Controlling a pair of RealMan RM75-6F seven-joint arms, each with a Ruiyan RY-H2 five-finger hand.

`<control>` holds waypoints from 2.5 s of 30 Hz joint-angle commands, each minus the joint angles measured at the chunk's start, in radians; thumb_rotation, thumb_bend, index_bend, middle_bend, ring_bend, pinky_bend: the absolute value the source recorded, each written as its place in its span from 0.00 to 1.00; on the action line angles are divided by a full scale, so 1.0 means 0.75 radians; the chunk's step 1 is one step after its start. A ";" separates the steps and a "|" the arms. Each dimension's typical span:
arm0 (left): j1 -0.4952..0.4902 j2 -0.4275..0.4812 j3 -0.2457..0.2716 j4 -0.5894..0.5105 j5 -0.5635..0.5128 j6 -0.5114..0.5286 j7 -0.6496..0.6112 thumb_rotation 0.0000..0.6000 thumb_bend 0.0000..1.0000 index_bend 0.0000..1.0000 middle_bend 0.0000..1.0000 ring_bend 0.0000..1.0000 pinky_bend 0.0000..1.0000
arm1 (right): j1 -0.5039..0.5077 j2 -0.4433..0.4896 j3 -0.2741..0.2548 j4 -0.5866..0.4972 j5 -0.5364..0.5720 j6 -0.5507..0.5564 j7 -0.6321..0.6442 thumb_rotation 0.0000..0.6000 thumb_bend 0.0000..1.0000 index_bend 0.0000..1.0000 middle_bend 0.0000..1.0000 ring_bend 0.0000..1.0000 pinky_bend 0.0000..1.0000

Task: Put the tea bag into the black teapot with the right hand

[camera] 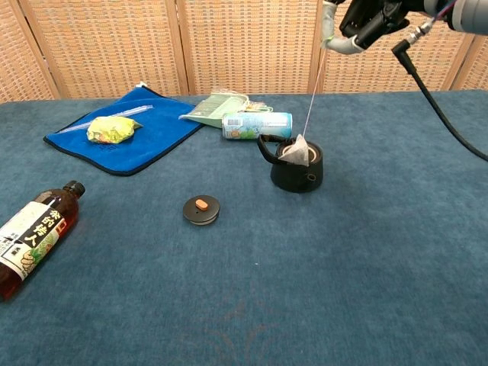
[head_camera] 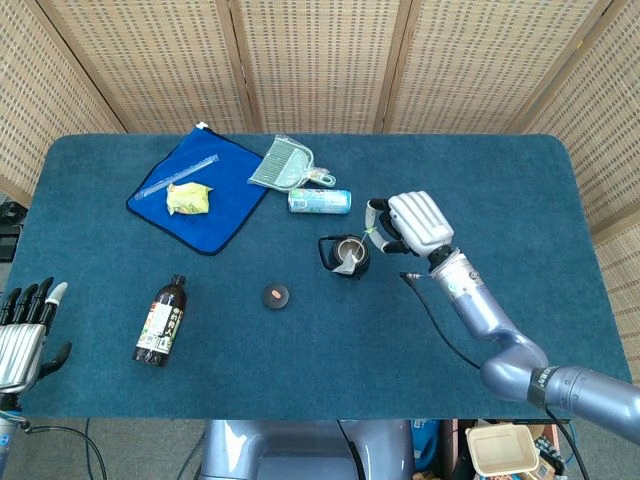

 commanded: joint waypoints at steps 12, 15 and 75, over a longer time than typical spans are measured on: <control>-0.006 -0.011 -0.002 0.016 -0.016 -0.019 -0.004 1.00 0.35 0.00 0.00 0.00 0.00 | 0.069 0.003 0.008 0.060 0.085 -0.067 -0.039 1.00 0.60 0.65 0.97 0.99 1.00; -0.006 -0.013 -0.002 0.022 -0.021 -0.023 -0.007 1.00 0.35 0.00 0.00 0.00 0.00 | 0.079 -0.011 -0.002 0.080 0.096 -0.082 -0.038 1.00 0.60 0.65 0.97 0.99 1.00; 0.000 -0.026 -0.001 0.034 -0.058 -0.032 0.006 1.00 0.35 0.00 0.00 0.00 0.00 | 0.153 -0.212 -0.078 0.425 0.402 -0.061 -0.347 1.00 0.60 0.56 0.97 0.99 1.00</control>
